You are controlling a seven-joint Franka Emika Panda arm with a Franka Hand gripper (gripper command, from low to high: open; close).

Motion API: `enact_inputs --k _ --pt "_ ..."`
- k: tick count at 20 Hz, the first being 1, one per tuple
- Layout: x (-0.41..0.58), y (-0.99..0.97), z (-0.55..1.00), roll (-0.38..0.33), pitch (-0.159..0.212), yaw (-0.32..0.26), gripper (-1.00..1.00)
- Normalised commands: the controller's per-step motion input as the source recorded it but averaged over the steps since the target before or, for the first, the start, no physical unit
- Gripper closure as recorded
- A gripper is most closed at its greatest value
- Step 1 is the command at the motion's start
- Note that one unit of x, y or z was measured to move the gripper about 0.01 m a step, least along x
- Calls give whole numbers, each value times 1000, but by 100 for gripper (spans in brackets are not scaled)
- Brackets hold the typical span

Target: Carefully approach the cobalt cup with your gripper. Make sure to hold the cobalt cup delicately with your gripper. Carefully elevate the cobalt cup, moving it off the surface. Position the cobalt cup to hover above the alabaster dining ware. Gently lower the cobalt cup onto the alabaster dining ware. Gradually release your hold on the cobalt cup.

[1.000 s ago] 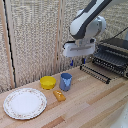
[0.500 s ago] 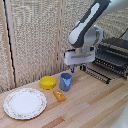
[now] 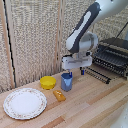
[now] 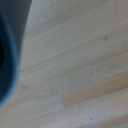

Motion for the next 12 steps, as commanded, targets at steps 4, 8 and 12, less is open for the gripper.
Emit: enact_inputs --k 4,8,12 --pt "268 -4 0 -3 15 0 -100" --pt "180 14 -82 -57 12 5 -100" --pt "-17 212 -291 -39 0 16 -100"
